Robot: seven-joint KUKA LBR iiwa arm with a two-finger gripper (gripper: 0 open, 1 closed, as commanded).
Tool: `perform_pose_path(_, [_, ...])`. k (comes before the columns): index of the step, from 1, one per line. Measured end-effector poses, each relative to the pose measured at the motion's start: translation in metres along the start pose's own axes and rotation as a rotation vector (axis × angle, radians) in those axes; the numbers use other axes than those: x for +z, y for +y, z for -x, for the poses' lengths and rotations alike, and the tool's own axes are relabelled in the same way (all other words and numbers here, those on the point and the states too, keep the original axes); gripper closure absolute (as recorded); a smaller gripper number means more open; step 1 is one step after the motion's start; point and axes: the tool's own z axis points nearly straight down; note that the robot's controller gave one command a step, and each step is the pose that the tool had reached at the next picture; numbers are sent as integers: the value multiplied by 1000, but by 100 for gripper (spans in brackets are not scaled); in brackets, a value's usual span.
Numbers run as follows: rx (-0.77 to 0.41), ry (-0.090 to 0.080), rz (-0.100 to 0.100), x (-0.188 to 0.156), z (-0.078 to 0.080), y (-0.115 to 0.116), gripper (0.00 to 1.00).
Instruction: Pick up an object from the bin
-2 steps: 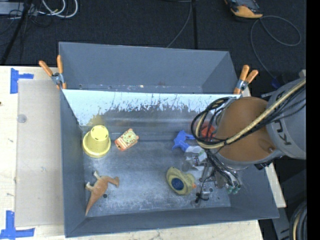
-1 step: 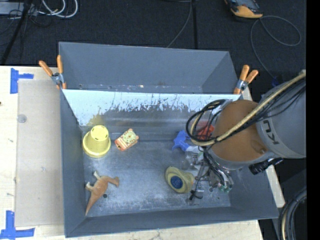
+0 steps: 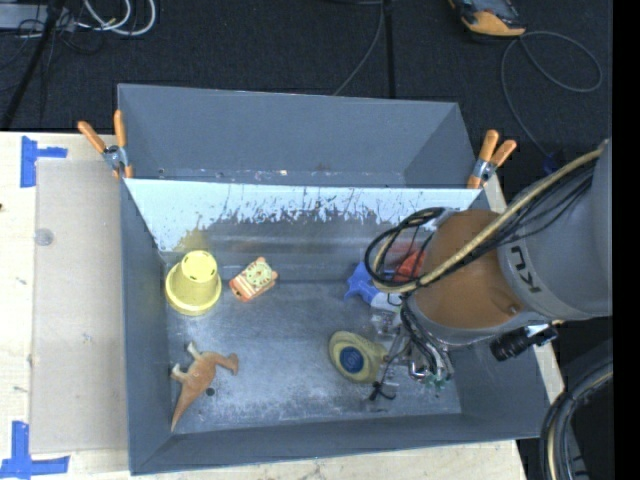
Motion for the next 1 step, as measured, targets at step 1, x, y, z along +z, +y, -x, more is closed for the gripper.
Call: perform_pose_path(1, [-76, 1, -1, 12, -4, 3, 100])
